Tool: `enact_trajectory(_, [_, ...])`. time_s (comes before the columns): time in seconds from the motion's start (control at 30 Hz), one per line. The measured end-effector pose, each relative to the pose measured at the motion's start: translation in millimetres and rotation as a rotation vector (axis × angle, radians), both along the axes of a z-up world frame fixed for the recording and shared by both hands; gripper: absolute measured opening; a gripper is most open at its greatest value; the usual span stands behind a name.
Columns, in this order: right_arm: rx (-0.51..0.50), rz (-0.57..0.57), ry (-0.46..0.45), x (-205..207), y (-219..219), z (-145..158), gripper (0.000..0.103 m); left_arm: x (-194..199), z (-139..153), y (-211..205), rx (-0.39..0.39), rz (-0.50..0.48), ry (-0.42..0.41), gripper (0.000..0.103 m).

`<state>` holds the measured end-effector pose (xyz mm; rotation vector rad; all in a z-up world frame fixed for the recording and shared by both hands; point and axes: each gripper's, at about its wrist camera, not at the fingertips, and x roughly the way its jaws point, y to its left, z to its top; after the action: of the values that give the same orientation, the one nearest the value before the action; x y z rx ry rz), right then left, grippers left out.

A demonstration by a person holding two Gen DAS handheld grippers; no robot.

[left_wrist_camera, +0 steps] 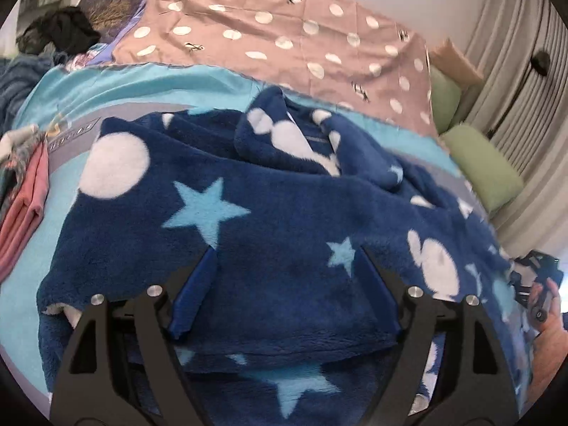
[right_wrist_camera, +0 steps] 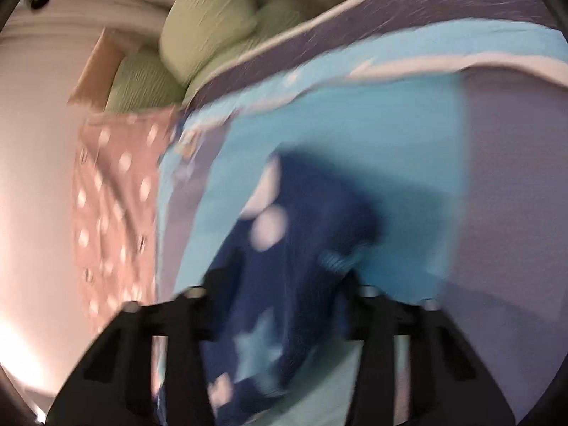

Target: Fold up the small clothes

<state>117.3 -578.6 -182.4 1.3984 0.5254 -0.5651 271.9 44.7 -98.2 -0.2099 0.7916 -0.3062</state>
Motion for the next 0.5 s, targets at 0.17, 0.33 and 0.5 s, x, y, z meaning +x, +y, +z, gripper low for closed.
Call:
enact_trajectory(0.17, [-0.194, 0.238, -0.081, 49.5, 72.3, 63.2, 0.012, -2.3, 1.1, 32.3, -0.154, 0.068, 0.004, 0.083])
enact_trajectory(0.33, [-0.324, 0.571, -0.274, 90.5, 203.4, 125.3, 0.012, -0.3, -0.6, 55.0, -0.271, 0.079, 0.014, 0.083])
enact_trajectory(0.5, [-0.547, 0.942, -0.377, 111.5, 361.9, 155.2, 0.012, -1.7, -1.8, 61.7, -0.334, 0.044, -0.005, 0.085])
